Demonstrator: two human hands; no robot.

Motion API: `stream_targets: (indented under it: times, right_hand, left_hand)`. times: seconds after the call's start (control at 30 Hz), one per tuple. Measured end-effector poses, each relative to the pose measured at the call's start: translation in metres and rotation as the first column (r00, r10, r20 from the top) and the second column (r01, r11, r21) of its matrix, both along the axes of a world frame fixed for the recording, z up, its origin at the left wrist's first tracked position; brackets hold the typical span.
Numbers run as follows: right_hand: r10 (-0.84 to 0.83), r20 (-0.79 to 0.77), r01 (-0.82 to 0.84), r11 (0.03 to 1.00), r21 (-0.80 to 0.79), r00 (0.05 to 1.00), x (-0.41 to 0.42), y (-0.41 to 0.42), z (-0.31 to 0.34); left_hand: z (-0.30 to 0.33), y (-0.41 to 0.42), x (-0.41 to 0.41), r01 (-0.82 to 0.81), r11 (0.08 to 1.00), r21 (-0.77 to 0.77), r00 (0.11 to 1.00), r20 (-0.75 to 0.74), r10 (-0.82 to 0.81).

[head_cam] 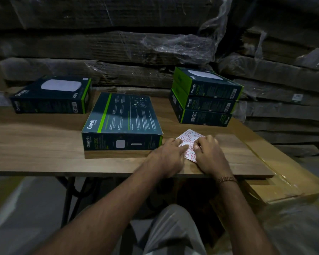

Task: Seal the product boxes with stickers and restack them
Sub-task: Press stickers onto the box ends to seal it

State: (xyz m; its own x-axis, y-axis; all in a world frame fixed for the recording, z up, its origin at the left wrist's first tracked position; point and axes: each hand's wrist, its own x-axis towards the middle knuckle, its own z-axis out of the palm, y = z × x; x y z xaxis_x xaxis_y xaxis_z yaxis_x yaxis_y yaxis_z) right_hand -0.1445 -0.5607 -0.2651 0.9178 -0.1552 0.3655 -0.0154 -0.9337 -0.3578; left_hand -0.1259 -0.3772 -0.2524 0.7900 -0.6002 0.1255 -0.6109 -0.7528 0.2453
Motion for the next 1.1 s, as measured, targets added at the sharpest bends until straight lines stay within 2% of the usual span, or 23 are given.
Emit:
stream_targets:
  times: [0.4,0.6,0.83,1.1]
  right_hand:
    - [0.055,0.023,-0.057,0.989,0.134,0.998,-0.0002,-0.0048,-0.0007]
    - [0.073,0.060,-0.087,0.955,0.282,0.996,-0.0006,-0.0084,-0.0009]
    - [0.037,0.081,-0.063,0.936,0.347,0.996,0.0001,-0.0086,-0.0033]
    - [-0.002,0.089,-0.027,0.946,0.322,0.996,-0.0036,-0.0043,0.0023]
  left_hand:
    - [0.0033,-0.0001,0.0033,0.017,0.997,0.073,1.000,-0.022,-0.016]
    - [0.0027,0.0000,0.0018,0.017,0.997,0.078,1.000,-0.026,-0.015]
    - [-0.0019,0.0023,-0.0009,0.014,0.998,-0.065,1.000,-0.027,-0.016]
    - [-0.0050,0.0038,0.0008,0.056,0.985,-0.164,0.998,-0.001,-0.057]
